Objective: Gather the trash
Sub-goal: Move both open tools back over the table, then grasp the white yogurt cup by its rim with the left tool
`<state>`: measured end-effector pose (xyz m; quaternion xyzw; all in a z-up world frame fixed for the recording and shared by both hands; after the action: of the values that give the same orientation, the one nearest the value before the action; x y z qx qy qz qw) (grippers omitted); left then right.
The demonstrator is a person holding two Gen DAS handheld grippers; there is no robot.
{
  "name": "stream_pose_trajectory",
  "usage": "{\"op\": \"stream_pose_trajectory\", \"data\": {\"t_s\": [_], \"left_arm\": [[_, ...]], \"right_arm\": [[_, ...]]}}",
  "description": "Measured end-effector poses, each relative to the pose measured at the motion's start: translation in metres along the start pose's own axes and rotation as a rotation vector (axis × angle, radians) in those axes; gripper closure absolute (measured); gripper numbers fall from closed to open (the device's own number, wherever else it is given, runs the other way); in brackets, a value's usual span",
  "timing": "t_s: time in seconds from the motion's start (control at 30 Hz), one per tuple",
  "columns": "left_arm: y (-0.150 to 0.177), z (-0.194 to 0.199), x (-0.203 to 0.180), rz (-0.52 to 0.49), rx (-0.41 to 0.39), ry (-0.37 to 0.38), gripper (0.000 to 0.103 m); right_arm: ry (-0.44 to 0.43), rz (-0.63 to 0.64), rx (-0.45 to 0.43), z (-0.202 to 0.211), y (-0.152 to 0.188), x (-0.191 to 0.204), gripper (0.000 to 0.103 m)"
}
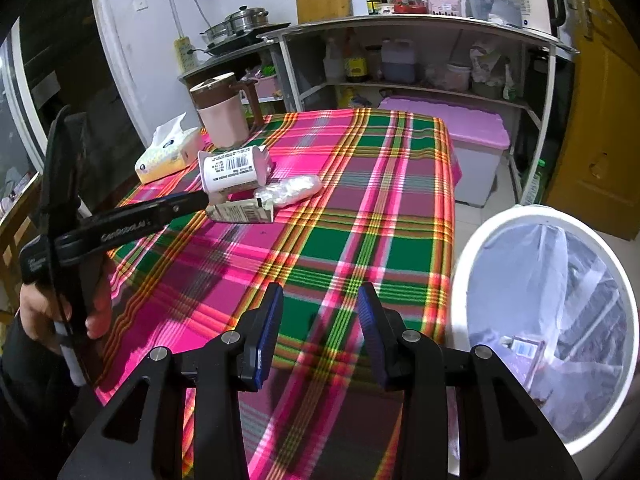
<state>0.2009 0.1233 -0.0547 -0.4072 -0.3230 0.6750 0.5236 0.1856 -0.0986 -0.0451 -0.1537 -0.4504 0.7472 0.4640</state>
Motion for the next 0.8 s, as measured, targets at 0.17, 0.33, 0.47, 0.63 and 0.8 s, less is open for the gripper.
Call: {"op": "stream_pose_trajectory", "data": {"t_s": [0.17, 0.33, 0.47, 0.63, 0.8], "left_arm": [[-0.005, -0.016, 0.007, 0.007, 0.009, 0.009, 0.063], [-0.009, -0.031, 0.006, 0.011, 0.016, 0.035, 0.063], [-0.01, -0.036, 0.001, 0.005, 0.006, 0.058, 0.081], [-0.009, -0.029, 0.003, 0.009, -0.004, 0.066, 0.096], [-0.011, -0.01, 0.011, 0.024, -0.034, 0.059, 0.097]], "right_arm": [[-0.008, 0.004, 0.015, -0.012, -0.001, 0.002, 0.063], [-0.007, 0.004, 0.029, -0.023, -0.002, 0.001, 0.063], [-0.005, 0.008, 0.04, -0.03, -0.003, 0.001, 0.063], [-0.008, 0.022, 0.051, -0.037, -0.005, 0.005, 0.063], [-0.028, 0.05, 0.058, -0.044, -0.008, 0.016, 0.063]]}}
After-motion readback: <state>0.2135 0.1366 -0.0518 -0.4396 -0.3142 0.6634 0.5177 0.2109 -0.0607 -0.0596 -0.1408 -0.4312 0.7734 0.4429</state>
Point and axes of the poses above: each gripper's, at about its wrist camera, not at the fingertips, and z roughly against the way its jaws point, x to its left, y to its underside, the point moved 4 cm from there along -z, roughly the way its jaws point, and after that the axes turned 15 degrees about -x, right-handed, at the moved point
